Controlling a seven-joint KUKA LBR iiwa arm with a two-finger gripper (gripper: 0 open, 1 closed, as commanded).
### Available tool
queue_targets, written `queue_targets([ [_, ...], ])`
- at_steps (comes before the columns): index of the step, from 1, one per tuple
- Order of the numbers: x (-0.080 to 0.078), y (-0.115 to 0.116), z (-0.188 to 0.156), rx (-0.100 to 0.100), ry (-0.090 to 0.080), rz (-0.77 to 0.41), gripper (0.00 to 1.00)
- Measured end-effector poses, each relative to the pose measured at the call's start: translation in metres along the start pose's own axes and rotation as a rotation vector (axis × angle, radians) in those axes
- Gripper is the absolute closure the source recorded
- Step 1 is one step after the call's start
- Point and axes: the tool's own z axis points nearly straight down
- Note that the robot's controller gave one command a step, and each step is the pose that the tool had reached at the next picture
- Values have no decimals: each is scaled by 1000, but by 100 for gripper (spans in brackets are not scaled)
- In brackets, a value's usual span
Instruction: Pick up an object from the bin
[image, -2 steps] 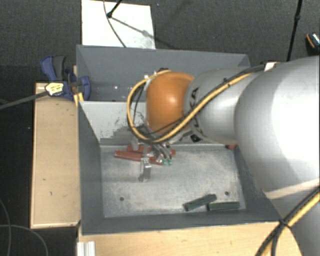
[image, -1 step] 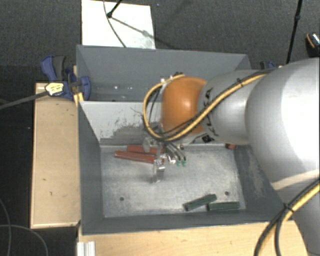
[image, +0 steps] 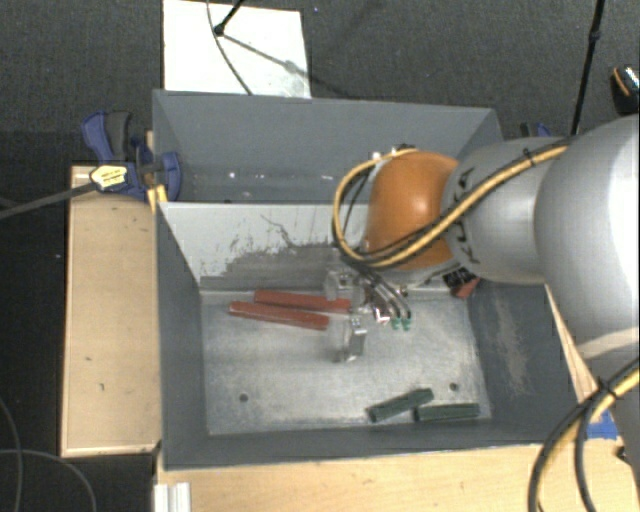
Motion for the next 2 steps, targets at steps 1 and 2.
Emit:
queue_targets([
  [1, -2, 5, -2, -3, -5, -4, 100],
  [2, 0, 4, 0, -3, -1, -2, 0],
])
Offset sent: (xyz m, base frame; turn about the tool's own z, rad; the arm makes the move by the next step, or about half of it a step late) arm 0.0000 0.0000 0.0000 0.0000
